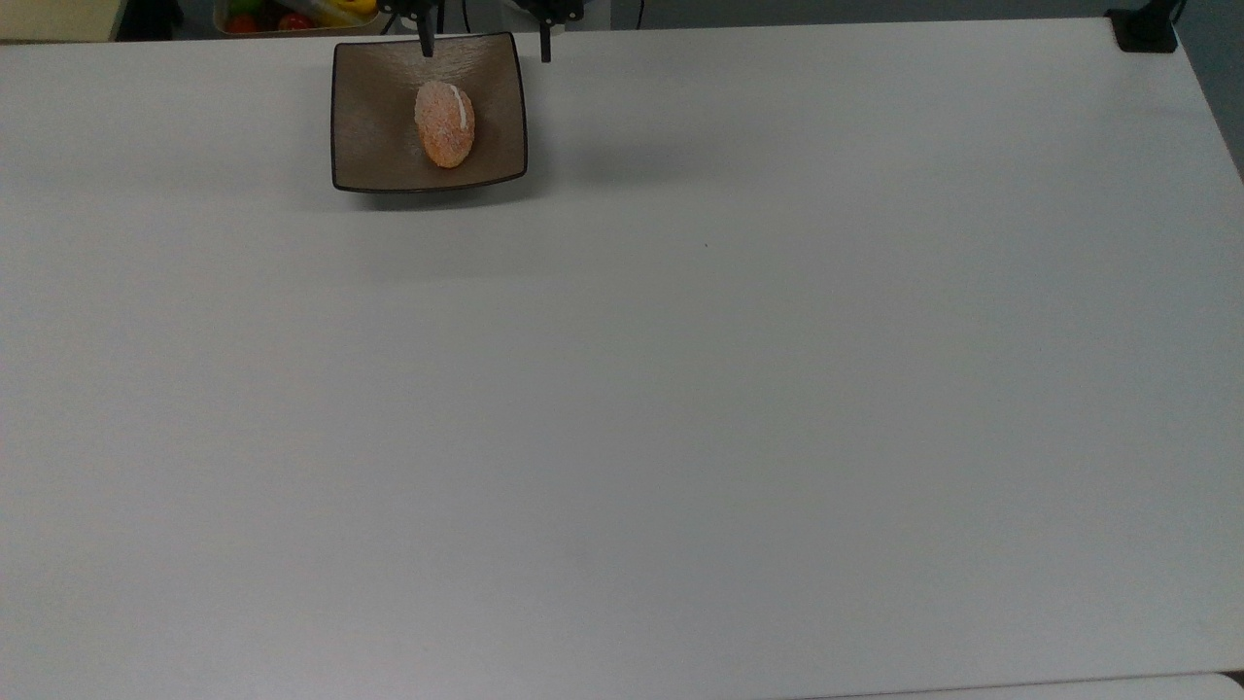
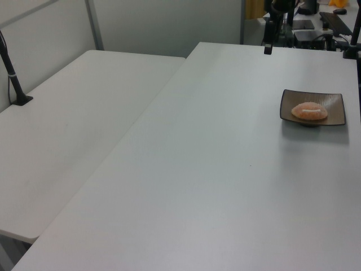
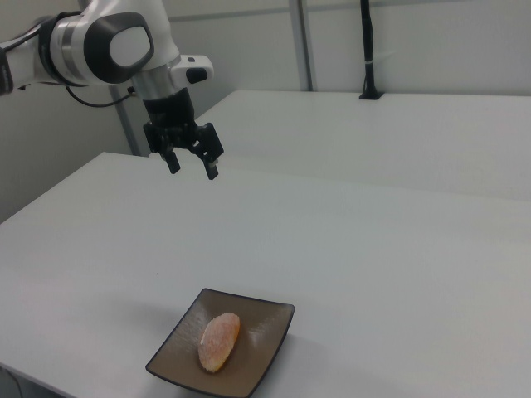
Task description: Bread is placed on a ceramic plate
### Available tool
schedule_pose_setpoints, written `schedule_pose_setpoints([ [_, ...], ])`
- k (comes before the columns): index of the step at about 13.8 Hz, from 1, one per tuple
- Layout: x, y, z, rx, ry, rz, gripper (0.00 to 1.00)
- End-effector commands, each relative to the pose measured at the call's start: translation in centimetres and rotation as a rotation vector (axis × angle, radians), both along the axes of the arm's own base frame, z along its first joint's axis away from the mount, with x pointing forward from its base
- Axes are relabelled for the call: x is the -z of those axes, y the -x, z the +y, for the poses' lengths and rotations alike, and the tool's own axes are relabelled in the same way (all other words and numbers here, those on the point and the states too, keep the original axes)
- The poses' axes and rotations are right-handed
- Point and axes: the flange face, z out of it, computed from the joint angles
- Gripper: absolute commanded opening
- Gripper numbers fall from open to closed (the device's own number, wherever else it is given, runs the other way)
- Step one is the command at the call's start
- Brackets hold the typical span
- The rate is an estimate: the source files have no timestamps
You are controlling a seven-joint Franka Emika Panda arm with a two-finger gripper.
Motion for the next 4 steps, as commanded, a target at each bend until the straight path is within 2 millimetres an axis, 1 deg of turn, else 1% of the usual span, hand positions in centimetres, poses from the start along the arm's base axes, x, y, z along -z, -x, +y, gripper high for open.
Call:
schedule_pose_setpoints([
  [1,-0.19,0.17,0.49,0.015,-0.029,0.000,1.00],
  [4,-0.11,0.18,0.49,0.009,-0.028,0.002,1.00],
])
